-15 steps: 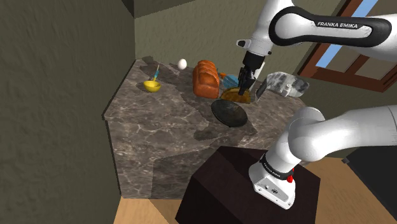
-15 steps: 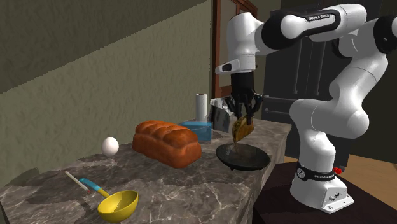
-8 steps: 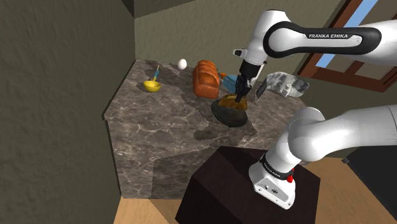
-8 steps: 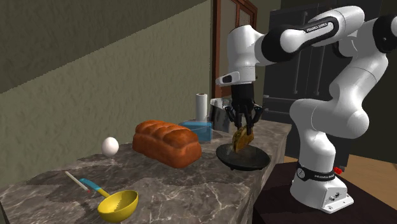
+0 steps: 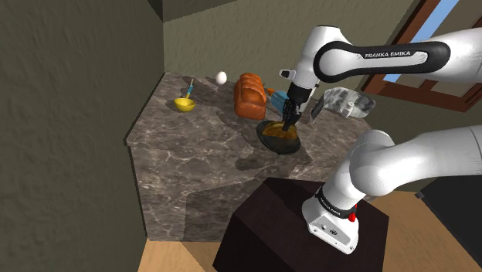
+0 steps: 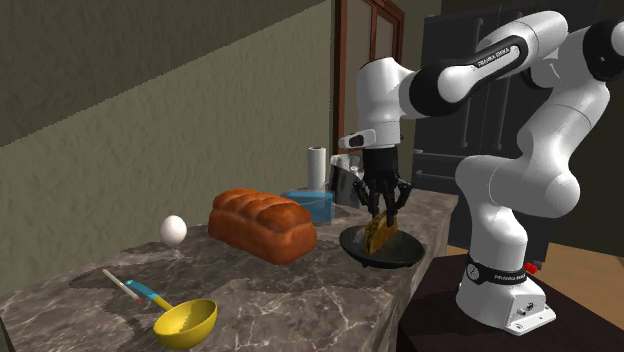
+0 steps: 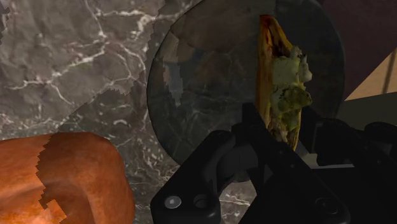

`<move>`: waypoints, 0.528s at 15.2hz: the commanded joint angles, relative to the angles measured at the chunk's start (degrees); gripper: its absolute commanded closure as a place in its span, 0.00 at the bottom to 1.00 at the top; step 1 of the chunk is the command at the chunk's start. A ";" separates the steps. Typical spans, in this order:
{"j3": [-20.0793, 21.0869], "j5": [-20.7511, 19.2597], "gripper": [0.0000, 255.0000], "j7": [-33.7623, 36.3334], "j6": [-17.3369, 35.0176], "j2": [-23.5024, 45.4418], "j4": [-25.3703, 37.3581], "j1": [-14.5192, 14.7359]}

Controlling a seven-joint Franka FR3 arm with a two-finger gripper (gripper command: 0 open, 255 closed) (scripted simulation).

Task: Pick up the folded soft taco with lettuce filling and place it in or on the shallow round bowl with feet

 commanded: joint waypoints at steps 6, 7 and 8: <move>-0.03 -0.01 0.00 -0.02 0.18 0.12 -0.03 0.01; -0.03 -0.01 0.00 -0.02 0.18 0.12 -0.03 0.01; -0.03 -0.01 0.00 -0.02 0.18 0.12 -0.03 0.01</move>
